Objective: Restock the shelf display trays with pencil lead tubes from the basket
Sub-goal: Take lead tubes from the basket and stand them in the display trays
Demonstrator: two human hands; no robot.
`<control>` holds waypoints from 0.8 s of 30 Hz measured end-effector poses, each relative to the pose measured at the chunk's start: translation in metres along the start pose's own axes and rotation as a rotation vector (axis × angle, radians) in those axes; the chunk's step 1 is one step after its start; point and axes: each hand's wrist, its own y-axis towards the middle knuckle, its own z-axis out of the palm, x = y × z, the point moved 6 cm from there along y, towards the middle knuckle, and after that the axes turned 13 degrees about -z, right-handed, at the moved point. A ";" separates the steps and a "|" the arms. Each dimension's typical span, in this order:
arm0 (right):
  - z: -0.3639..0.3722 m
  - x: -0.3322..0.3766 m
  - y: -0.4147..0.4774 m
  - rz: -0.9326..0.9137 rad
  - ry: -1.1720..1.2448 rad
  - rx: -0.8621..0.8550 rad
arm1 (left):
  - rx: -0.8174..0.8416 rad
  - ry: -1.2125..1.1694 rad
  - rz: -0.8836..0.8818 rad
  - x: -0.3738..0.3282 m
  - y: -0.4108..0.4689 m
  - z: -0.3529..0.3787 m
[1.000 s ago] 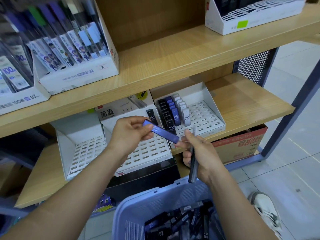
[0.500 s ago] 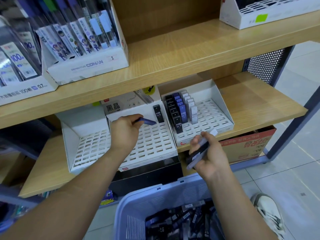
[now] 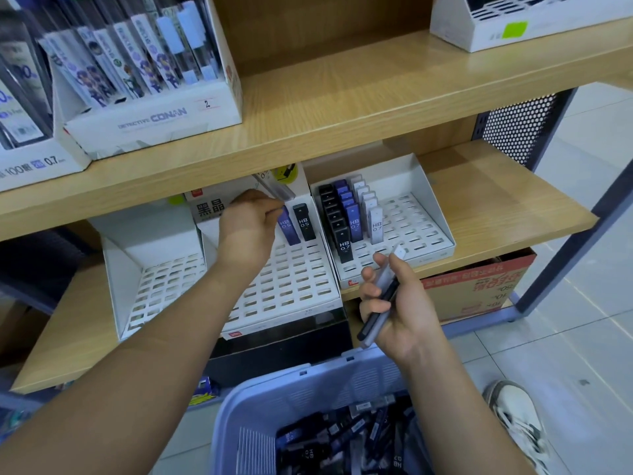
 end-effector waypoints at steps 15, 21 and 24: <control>0.034 -0.003 -0.019 0.023 -0.417 0.346 | 0.707 -0.423 -0.339 -0.051 -0.051 -0.003; 0.049 -0.003 -0.038 0.097 -0.561 0.537 | 0.823 -0.697 -0.341 -0.042 -0.062 -0.020; 0.050 -0.007 -0.046 0.175 -0.516 0.595 | 0.911 -0.825 -0.352 -0.040 -0.065 -0.022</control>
